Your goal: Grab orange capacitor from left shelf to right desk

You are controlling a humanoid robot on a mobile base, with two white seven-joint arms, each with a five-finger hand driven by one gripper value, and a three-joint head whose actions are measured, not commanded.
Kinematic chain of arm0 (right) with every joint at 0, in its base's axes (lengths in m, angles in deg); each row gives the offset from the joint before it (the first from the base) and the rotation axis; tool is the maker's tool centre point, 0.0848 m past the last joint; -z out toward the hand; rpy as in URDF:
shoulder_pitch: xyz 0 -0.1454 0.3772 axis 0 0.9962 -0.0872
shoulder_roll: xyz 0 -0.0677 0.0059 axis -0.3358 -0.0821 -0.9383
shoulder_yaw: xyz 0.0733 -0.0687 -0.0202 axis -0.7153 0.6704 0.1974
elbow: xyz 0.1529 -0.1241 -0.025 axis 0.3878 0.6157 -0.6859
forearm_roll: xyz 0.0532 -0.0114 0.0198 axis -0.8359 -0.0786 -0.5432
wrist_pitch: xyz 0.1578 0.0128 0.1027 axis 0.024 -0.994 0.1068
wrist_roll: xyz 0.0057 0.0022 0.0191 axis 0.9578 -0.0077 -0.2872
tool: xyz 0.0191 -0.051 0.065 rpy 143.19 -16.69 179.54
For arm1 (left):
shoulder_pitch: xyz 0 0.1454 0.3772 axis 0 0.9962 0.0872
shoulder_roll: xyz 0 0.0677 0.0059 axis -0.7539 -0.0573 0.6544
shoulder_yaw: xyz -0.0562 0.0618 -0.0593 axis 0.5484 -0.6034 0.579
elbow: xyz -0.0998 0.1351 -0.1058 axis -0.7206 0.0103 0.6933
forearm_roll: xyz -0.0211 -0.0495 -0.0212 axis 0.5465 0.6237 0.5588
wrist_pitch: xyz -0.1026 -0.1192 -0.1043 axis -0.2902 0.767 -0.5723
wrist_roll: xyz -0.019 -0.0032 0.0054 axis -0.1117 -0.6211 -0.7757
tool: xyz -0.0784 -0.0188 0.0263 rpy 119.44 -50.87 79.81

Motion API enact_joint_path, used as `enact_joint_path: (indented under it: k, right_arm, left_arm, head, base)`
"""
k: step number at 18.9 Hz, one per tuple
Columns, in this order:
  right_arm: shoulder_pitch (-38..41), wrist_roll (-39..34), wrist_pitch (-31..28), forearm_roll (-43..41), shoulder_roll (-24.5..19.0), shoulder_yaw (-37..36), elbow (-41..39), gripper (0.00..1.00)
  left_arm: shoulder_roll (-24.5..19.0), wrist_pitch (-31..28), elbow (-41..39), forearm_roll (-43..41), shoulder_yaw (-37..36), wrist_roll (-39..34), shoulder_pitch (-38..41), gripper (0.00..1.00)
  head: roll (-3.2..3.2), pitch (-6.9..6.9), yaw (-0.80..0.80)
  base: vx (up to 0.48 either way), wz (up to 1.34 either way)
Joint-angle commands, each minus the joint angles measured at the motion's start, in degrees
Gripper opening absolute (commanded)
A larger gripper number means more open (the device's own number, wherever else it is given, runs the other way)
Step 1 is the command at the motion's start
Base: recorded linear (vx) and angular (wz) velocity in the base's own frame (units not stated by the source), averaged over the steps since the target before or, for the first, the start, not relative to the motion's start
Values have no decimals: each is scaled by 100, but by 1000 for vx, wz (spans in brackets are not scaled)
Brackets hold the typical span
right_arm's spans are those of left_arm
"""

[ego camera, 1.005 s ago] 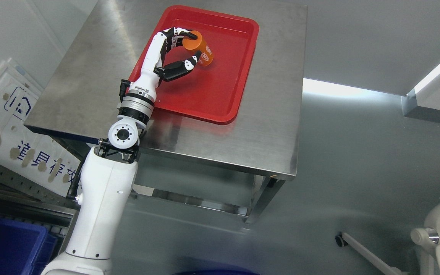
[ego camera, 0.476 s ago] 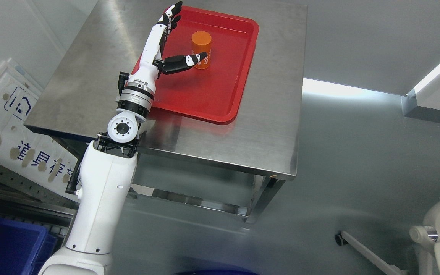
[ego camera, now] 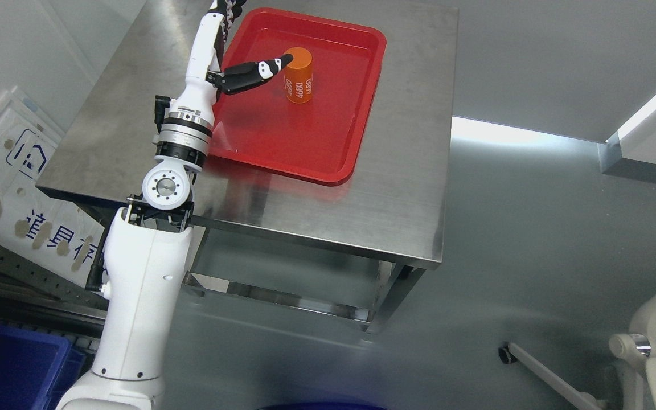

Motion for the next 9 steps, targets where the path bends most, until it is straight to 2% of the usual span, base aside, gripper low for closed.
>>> enact_joint_path:
  k: [1,9]
  right_arm:
    - [79,-6,2,0,100,-62,-193,100]
    - [79,-6,2,0,100,-62,-193,100]
  left_arm:
    - [-101,38,-680,8,1005,63,274,100]
    - [-101,12,-680,8,1172,55,1030,100]
  head:
    - [0,0,0]
    - [0,1,0]
  base:
    - [0,0]
    - [0,0]
